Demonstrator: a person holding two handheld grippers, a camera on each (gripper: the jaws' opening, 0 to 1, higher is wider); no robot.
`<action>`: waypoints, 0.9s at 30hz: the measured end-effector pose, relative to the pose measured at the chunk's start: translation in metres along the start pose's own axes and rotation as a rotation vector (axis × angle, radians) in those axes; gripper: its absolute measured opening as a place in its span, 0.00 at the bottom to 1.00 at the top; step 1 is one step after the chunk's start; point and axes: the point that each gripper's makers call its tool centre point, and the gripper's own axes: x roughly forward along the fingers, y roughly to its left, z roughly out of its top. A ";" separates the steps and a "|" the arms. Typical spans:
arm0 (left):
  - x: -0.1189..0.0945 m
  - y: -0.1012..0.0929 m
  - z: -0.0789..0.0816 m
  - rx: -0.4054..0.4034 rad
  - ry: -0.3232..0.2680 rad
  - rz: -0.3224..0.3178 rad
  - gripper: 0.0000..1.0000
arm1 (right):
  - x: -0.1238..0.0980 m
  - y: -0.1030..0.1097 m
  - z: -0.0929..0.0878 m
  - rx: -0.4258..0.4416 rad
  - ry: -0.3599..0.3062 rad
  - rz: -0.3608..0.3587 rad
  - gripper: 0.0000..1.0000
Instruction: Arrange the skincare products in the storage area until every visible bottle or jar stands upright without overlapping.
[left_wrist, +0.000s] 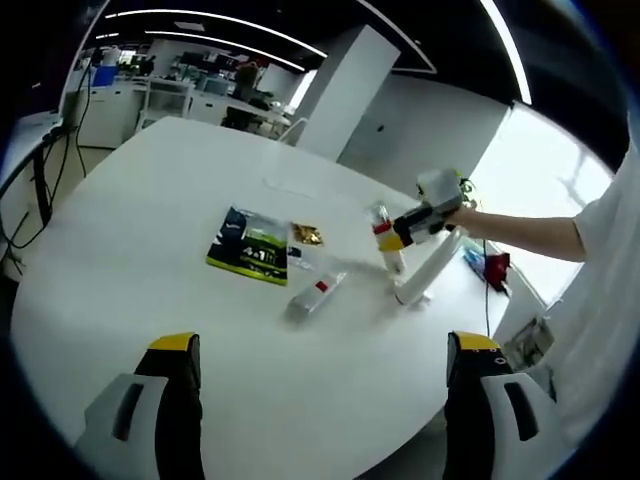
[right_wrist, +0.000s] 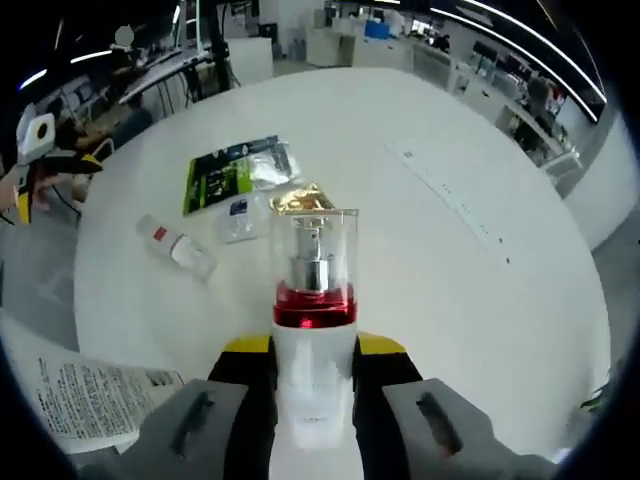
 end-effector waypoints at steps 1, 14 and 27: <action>0.000 -0.001 0.000 0.002 -0.001 -0.002 0.95 | 0.000 -0.002 0.000 0.007 -0.010 -0.008 0.27; -0.005 -0.015 0.006 0.038 -0.017 -0.040 0.95 | -0.059 -0.021 -0.011 0.101 -0.094 -0.124 0.26; -0.006 -0.039 0.006 0.092 -0.003 -0.101 0.95 | -0.108 -0.005 -0.043 0.198 -0.150 -0.209 0.26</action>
